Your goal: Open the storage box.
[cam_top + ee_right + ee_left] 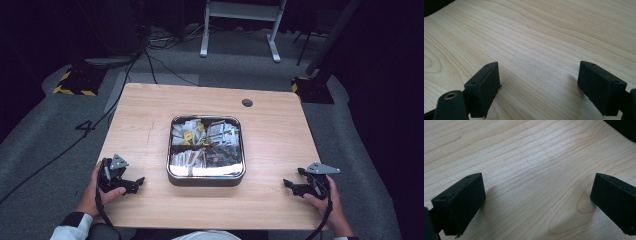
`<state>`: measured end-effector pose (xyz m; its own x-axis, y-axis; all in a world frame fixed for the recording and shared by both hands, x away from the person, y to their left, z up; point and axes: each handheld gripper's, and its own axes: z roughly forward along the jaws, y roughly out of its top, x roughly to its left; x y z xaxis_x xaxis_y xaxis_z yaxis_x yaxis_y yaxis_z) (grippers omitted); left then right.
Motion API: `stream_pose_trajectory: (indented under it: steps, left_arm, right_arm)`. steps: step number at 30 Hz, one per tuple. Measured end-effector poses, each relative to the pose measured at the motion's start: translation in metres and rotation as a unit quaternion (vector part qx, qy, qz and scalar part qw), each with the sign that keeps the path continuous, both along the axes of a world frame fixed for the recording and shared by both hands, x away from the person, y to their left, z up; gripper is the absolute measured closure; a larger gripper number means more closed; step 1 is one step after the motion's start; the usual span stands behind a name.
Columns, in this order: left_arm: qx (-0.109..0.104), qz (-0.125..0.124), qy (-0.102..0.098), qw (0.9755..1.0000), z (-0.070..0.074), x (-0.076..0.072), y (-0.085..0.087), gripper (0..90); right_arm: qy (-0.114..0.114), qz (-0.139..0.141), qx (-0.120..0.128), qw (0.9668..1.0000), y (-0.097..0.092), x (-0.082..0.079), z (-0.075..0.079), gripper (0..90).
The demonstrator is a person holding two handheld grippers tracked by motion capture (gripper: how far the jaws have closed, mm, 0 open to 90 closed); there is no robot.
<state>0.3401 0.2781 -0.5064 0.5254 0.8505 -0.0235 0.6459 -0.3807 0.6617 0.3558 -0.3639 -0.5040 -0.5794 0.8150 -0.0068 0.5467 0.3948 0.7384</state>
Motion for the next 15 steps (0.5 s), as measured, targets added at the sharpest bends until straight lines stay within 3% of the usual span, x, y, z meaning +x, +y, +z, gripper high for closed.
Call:
stream_pose_trajectory:
  steps: [15]
  left_arm:
    - [-0.001, -0.004, 0.000, 1.0000, -0.0002, 0.0001, 0.0017, 0.0]
  right_arm:
    - [0.007, -0.004, -0.006, 0.9999, 0.0001, 0.0031, 0.0010, 15.6]
